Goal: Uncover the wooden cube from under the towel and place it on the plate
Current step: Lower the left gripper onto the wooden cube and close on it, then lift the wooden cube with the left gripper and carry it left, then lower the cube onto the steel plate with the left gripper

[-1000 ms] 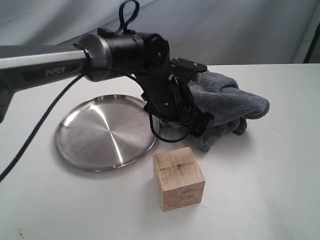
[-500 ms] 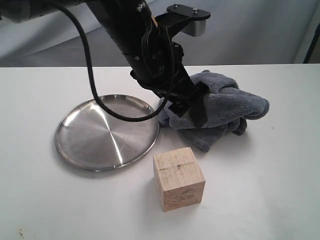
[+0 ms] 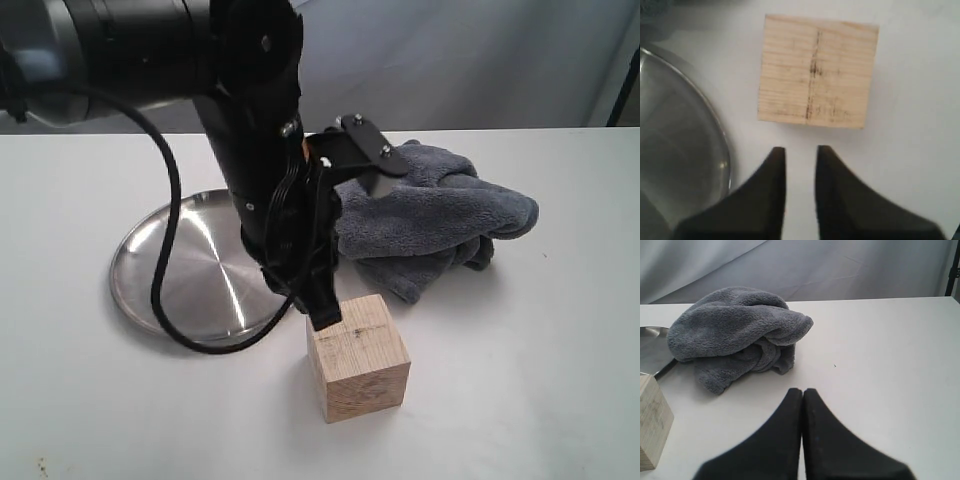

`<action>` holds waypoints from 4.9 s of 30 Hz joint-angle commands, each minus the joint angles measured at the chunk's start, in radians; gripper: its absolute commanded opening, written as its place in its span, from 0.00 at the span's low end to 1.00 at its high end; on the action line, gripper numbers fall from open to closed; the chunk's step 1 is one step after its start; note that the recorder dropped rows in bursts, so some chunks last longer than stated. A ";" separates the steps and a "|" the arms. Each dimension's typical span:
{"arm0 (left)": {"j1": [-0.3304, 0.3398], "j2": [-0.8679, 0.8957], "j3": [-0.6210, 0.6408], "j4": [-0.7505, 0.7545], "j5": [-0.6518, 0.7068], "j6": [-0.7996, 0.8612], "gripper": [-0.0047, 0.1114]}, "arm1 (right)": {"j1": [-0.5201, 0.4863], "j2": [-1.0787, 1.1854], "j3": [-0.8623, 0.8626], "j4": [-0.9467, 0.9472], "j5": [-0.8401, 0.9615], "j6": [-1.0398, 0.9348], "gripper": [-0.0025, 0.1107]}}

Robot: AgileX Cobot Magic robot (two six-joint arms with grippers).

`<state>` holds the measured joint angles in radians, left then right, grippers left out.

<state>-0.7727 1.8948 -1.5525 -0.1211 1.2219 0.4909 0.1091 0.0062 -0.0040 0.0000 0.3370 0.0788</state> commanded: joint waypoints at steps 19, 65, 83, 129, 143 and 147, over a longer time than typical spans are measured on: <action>-0.011 -0.006 0.081 -0.109 -0.078 0.279 0.11 | 0.002 -0.006 0.004 0.000 -0.002 0.004 0.02; -0.011 0.215 0.081 -0.231 -0.336 0.302 0.94 | 0.002 -0.006 0.004 0.000 -0.002 0.004 0.02; -0.011 0.213 0.081 -0.150 -0.190 0.302 0.04 | 0.002 -0.006 0.004 0.000 -0.002 0.004 0.02; 0.327 -0.301 0.415 -0.043 -0.809 -0.069 0.04 | 0.002 -0.006 0.004 0.000 -0.002 0.004 0.02; 0.327 -0.078 0.443 -0.056 -1.005 -0.071 0.04 | 0.002 -0.006 0.004 0.000 -0.002 0.004 0.02; 0.327 -0.028 0.443 -0.056 -1.090 -0.071 0.04 | 0.002 -0.006 0.004 0.000 -0.002 0.004 0.02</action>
<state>-0.4464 1.8509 -1.1082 -0.1681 0.2341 0.4319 0.1091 0.0062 -0.0040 0.0000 0.3370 0.0788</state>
